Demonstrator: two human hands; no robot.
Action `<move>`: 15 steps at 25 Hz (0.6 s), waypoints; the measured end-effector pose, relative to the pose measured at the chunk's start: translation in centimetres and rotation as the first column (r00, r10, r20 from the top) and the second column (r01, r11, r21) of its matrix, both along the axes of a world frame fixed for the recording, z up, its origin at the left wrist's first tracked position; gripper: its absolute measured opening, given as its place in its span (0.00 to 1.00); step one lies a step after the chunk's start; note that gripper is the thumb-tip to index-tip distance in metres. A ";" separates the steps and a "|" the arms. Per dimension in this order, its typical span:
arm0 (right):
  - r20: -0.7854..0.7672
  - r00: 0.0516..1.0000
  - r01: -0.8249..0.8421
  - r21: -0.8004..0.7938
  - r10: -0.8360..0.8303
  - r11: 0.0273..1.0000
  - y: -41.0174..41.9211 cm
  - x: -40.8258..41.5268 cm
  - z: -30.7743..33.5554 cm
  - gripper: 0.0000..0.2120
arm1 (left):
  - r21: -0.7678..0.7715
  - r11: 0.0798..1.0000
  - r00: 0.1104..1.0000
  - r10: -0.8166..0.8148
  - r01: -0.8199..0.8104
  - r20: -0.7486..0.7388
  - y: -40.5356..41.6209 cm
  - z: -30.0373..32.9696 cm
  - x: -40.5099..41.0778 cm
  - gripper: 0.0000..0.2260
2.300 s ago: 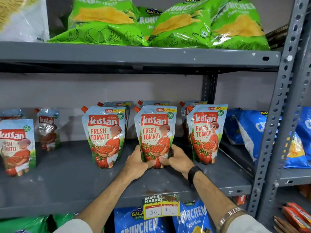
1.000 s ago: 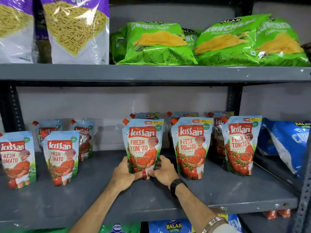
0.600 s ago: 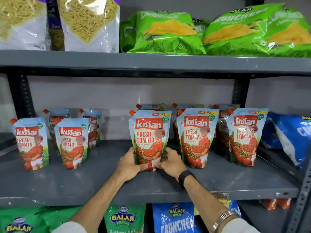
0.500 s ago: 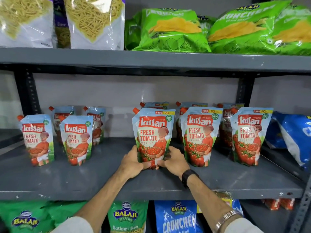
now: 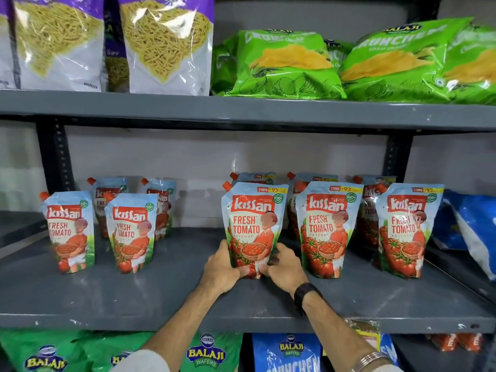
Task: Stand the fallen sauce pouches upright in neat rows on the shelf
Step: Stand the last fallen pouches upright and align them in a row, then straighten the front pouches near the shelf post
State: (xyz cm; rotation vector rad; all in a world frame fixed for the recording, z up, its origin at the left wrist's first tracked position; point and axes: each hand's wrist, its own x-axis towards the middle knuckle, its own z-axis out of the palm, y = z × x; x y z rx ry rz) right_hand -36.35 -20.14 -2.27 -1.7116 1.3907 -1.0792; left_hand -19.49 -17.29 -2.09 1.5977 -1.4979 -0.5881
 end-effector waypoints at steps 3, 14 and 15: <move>-0.009 1.000 0.000 0.017 0.000 1.000 0.5 -0.1 0.3 0.23 | 0.030 0.998 0.998 -0.056 0.056 -0.009 0.4 0.1 0.4 0.35; 0.074 0.974 -0.204 -0.127 0.214 0.971 5.0 6.9 0.6 0.13 | -0.245 0.912 0.941 0.340 -0.328 0.006 7.2 0.0 15.7 0.08; 0.056 0.966 -0.246 -0.129 0.254 0.961 5.1 9.1 0.6 0.10 | -0.247 0.887 0.918 0.394 -0.390 -0.039 7.4 0.1 17.8 0.10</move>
